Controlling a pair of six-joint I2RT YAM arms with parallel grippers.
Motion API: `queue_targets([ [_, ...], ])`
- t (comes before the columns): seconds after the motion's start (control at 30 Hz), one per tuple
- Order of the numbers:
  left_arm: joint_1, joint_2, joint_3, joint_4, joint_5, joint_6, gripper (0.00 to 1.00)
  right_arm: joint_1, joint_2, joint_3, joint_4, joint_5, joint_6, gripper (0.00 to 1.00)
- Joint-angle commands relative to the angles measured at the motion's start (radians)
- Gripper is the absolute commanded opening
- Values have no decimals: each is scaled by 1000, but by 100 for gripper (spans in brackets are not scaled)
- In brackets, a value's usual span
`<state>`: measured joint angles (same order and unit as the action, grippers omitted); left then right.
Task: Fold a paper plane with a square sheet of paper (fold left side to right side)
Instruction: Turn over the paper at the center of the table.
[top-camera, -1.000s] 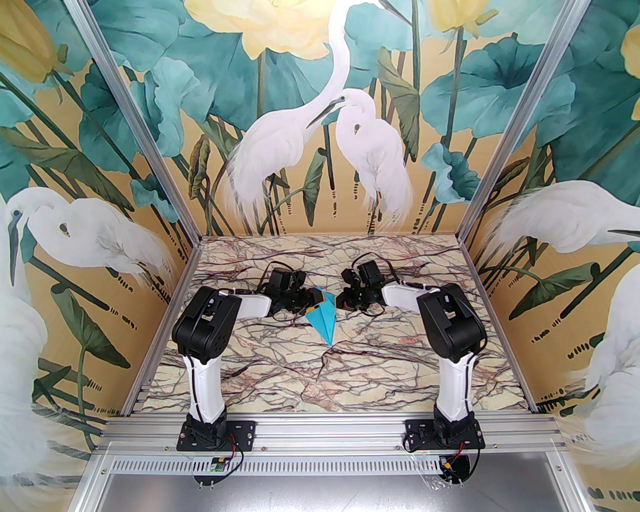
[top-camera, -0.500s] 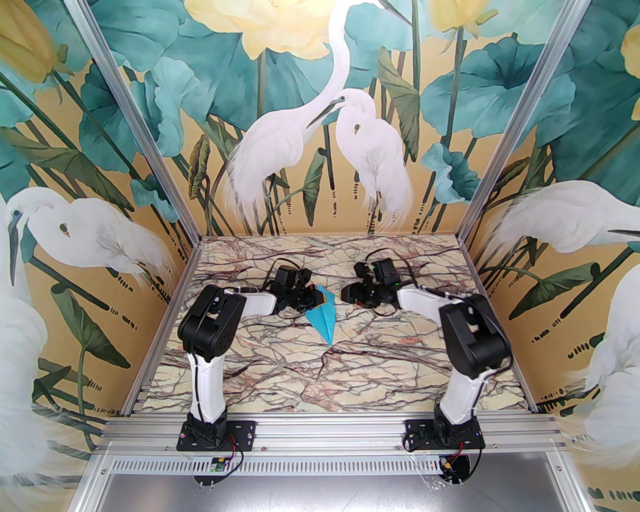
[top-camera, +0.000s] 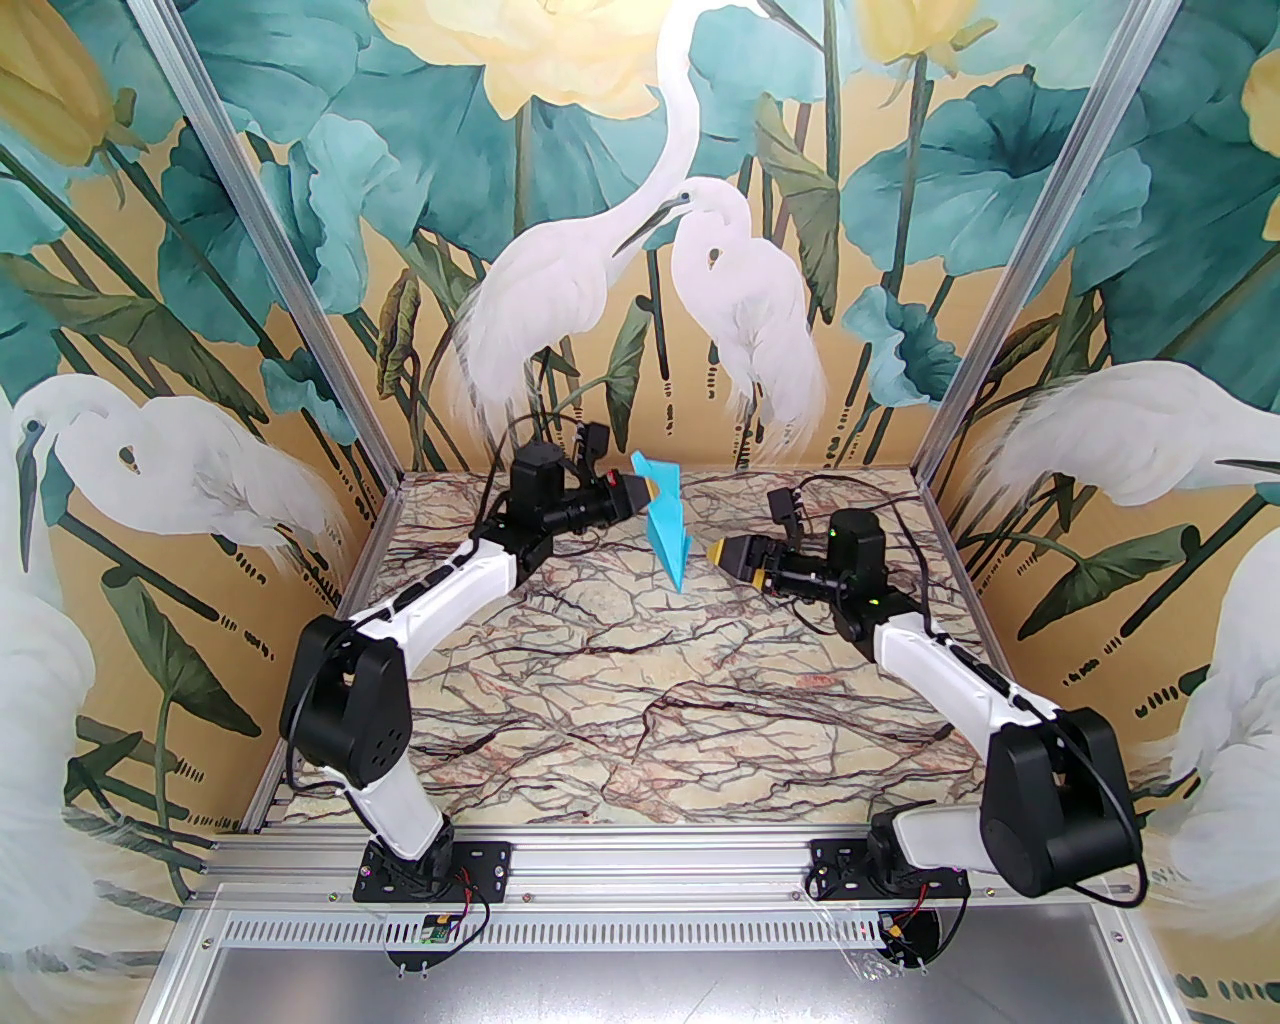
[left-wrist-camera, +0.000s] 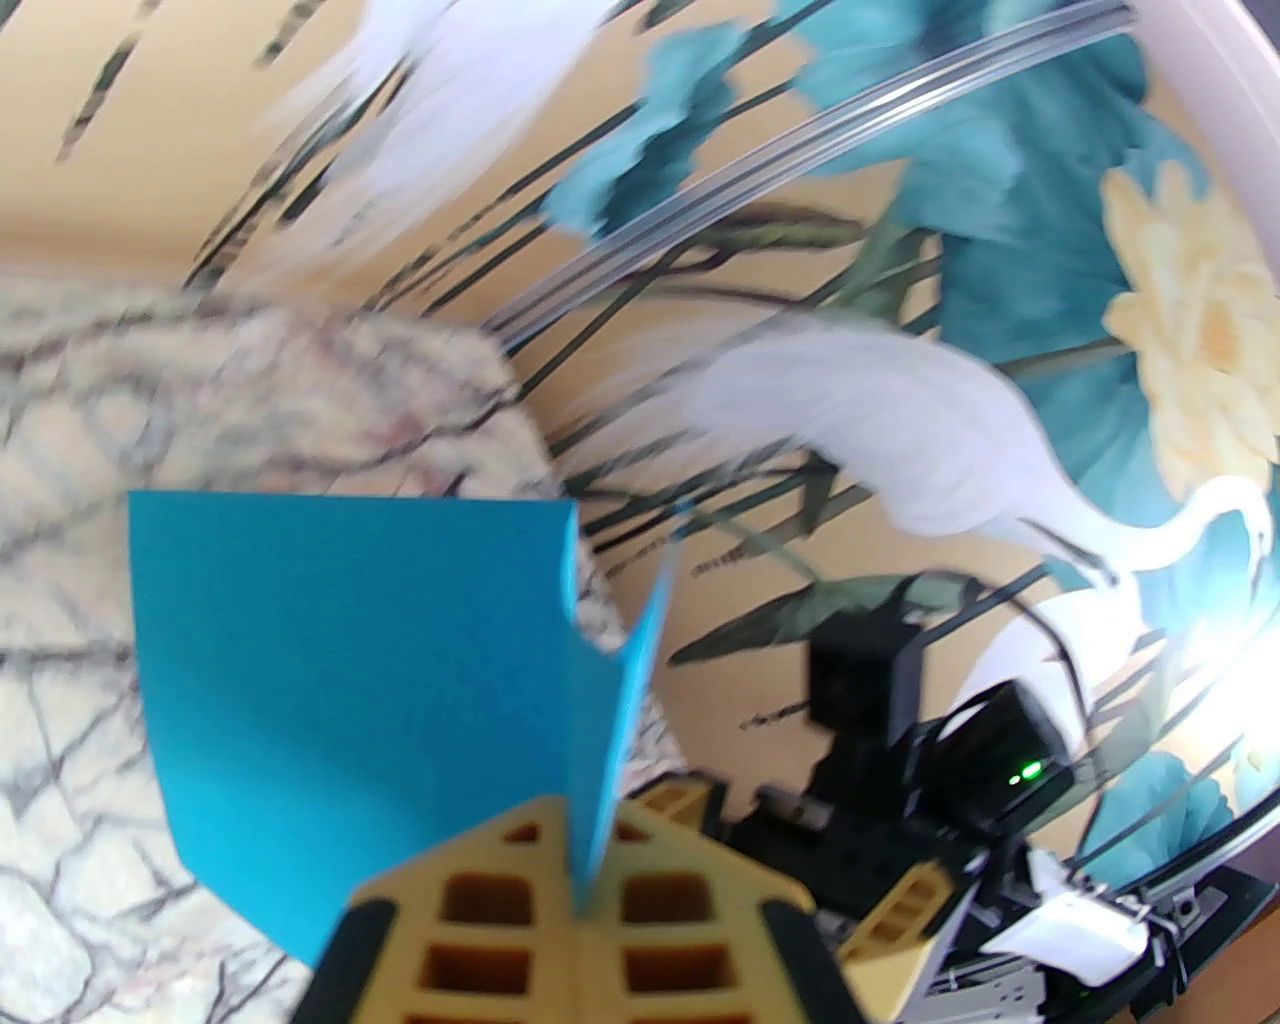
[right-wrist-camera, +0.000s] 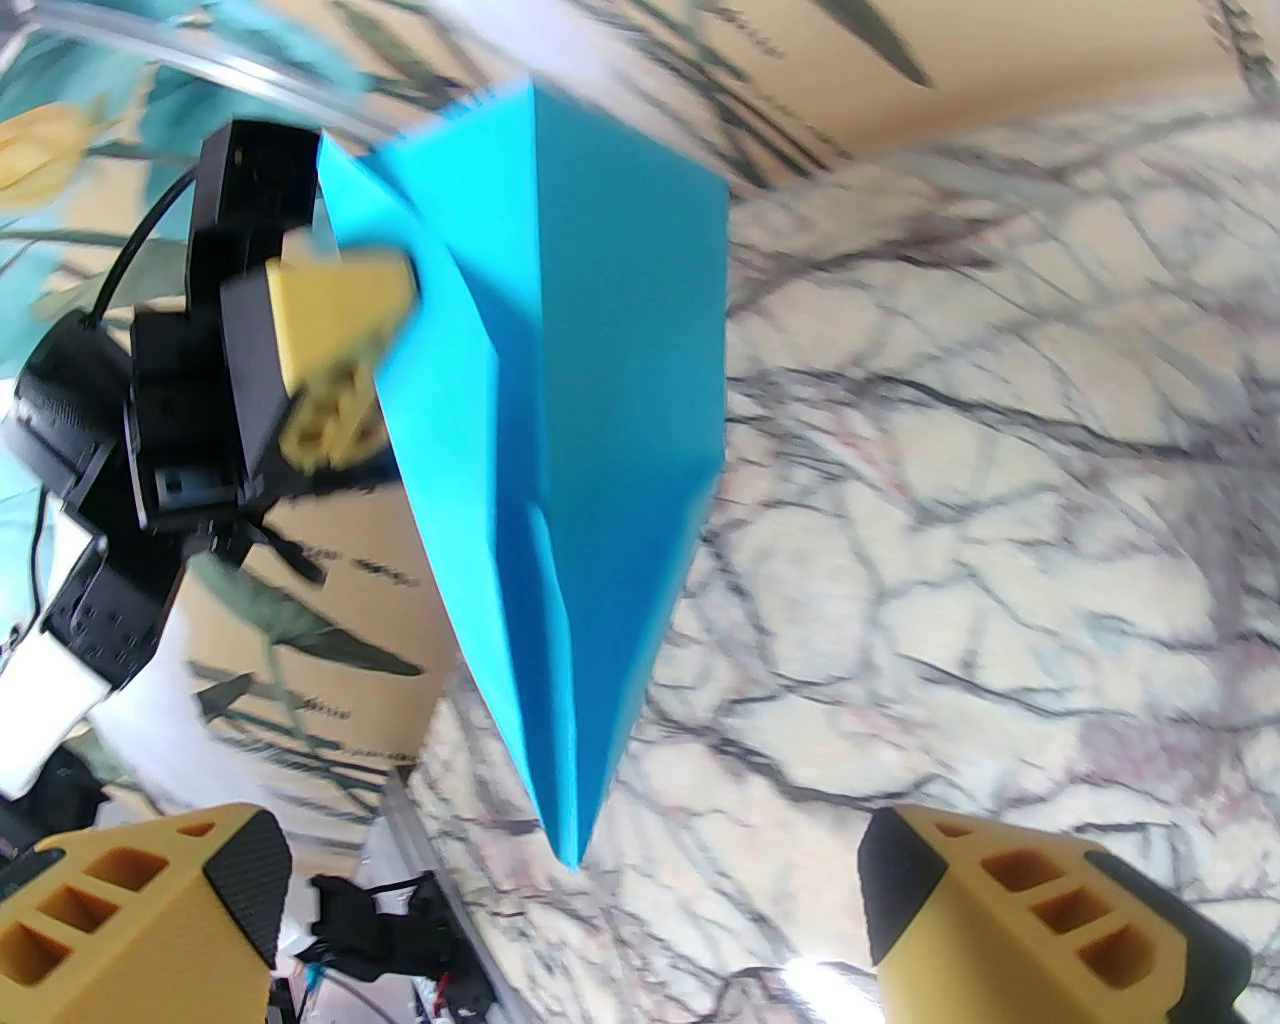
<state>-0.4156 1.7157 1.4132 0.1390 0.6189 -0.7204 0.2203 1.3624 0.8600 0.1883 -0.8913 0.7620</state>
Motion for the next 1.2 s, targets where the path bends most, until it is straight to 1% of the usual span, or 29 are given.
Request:
queue_targets([
  [0.0,0,-15,23,29,-8,-54,0,16,8,24,30,-54,44,99],
  [0.1,1,-17,33,58,10,-90,0,60,40,42,74,-73,53,99],
  [0.2,0,-19,29,69,29,-108,0,96,71,73,136,-66,73,100],
  [0.3,0,-29,13,82,39,-122,0,106,117,107,218,-66,129,96],
  [0.4,0,-44,-10,99,41,-138,0,118,171,167,261,-78,174,89],
  [0.43,0,-44,-11,102,48,-142,0,120,186,192,260,-81,178,86],
  [0.5,0,-48,-17,109,56,-155,0,122,206,229,258,-79,184,83],
  [0.53,0,-48,-22,114,60,-160,0,122,214,246,253,-76,181,77],
  [0.6,0,-51,-28,116,61,-166,0,122,224,278,231,-74,170,74],
  [0.9,0,-48,-52,146,65,-196,0,122,236,311,182,-55,153,52],
  [1.03,-1,-45,-53,146,68,-199,0,122,234,319,141,-43,135,41],
  [1.1,0,-44,-54,146,69,-200,8,122,234,327,104,-34,116,31],
  [1.17,-1,-46,-57,140,63,-194,26,121,231,337,48,-19,88,25],
])
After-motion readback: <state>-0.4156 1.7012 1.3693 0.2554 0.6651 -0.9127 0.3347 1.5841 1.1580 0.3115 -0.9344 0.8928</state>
